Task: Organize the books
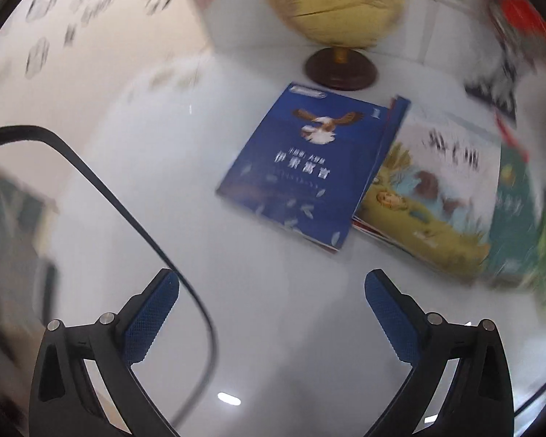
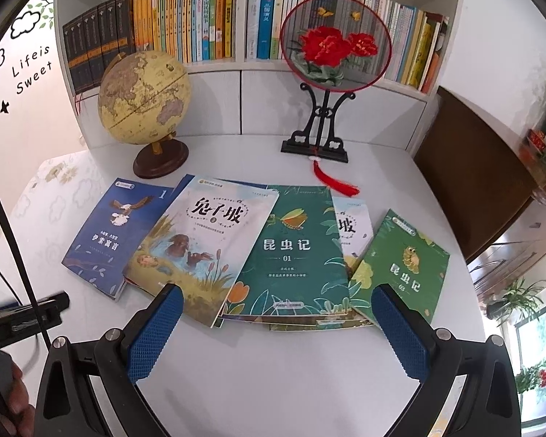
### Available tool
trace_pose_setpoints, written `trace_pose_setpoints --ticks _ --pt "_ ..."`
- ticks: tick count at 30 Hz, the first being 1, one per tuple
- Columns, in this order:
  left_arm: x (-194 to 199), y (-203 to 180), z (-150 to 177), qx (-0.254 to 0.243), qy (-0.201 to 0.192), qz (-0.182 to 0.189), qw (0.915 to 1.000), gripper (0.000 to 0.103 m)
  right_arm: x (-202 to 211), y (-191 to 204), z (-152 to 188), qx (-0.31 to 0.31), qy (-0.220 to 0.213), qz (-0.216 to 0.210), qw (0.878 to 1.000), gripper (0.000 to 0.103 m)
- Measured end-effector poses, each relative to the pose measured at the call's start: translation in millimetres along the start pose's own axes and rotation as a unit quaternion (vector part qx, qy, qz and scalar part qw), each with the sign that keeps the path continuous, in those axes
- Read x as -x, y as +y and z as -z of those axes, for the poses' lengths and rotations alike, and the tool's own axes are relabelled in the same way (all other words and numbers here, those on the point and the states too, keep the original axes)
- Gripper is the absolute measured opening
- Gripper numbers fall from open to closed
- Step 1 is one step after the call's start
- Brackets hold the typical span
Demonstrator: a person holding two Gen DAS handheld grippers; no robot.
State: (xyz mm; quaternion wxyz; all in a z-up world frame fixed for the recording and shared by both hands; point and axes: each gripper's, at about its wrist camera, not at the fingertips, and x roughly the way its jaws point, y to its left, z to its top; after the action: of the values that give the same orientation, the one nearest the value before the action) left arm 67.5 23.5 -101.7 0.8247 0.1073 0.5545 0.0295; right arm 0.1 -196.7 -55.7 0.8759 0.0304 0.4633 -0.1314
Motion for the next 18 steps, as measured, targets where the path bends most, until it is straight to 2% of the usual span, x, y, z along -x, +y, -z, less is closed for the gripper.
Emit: trace_pose_setpoints --ticks 1,4,6,7,8,11,13,18 --pt "-2 -9 0 -0.024 0.001 0.01 0.9997 0.101 -3 1 0 0.0 0.001 -0.001 1.0 0.103" --pt "-11 -16 0 -0.041 0.015 0.046 0.998 0.101 -9 5 -1 0.01 -0.001 0.004 1.0 0.103" --pt "-7 -23 -3 -0.054 -0.003 0.032 0.998 0.1 -11 6 0 0.015 -0.004 0.007 1.0 0.103" --pt "2 -24 -9 -0.061 -0.031 0.009 0.9976 0.1 -13 5 0 0.015 -0.006 0.006 1.0 0.103" --pt "11 -23 -12 -0.06 -0.053 0.003 0.9968 0.1 -13 5 -1 0.014 -0.006 0.003 1.0 0.103" --pt "31 -13 -25 -0.052 -0.1 0.012 0.9935 0.1 -12 2 -6 0.006 -0.013 -0.008 1.0 0.103" --pt "32 -14 -30 -0.054 -0.095 0.019 0.9938 0.1 -9 -1 -10 0.003 -0.02 -0.019 1.0 0.103" --pt "27 -20 -35 -0.064 -0.088 -0.011 0.9941 0.1 -7 -1 -18 0.001 -0.028 -0.024 0.999 0.103"
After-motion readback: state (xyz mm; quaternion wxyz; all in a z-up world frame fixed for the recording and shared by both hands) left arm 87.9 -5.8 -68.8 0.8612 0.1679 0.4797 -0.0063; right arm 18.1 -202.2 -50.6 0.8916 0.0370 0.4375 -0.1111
